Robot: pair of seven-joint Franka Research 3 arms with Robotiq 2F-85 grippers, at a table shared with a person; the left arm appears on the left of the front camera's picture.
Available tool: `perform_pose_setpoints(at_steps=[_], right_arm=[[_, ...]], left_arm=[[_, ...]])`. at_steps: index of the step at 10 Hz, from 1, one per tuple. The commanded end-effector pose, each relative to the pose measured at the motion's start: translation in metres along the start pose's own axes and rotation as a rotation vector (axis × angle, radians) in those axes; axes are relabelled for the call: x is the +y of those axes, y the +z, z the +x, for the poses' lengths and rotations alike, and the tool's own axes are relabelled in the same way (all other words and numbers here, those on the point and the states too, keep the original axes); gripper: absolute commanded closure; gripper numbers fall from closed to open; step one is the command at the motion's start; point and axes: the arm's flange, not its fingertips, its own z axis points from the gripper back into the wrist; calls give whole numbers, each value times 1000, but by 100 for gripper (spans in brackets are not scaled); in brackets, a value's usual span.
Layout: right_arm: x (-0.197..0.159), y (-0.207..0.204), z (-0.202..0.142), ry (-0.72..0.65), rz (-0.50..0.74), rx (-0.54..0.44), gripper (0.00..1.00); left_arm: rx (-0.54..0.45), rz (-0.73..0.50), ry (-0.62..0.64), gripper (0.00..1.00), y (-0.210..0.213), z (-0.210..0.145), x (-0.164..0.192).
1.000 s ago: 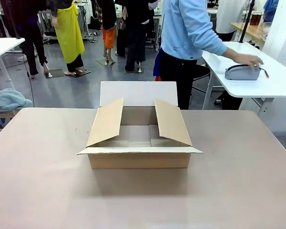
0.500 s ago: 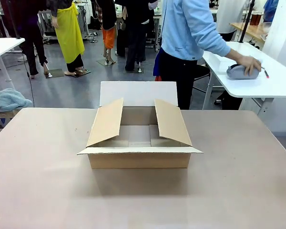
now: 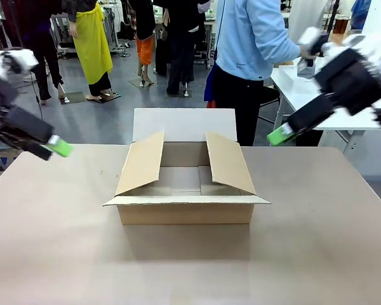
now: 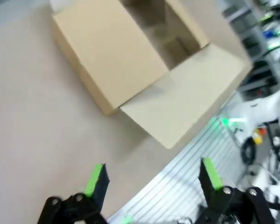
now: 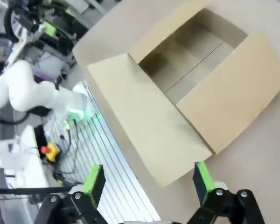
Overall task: Pack the gift set into the box.
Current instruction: Place both hands on the side flaps of the Package Box and spread them outward.
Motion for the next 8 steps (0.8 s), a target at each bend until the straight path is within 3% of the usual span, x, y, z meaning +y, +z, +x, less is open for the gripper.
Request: perform_pose_setpoints(at_steps=[1, 4, 5, 6, 7, 8], right_arm=[[-5, 18, -12, -83, 12, -43, 0], [-6, 6, -3, -22, 8, -17, 0], [-4, -26, 27, 166, 17, 79, 0], [-16, -42, 45, 270, -35, -4, 0], [-38, -55, 62, 384, 55, -122, 0], [-75, -70, 72, 512, 14, -220, 0]], left_arm=[[-107, -73, 76, 0, 40, -27, 62], [-77, -45, 74, 0, 33, -16, 48], [24, -46, 160, 0, 12, 27, 31], [113, -21, 173, 0, -8, 54, 18], [126, 60, 228, 0, -30, 84, 3], [112, 182, 296, 0, -59, 114, -13]])
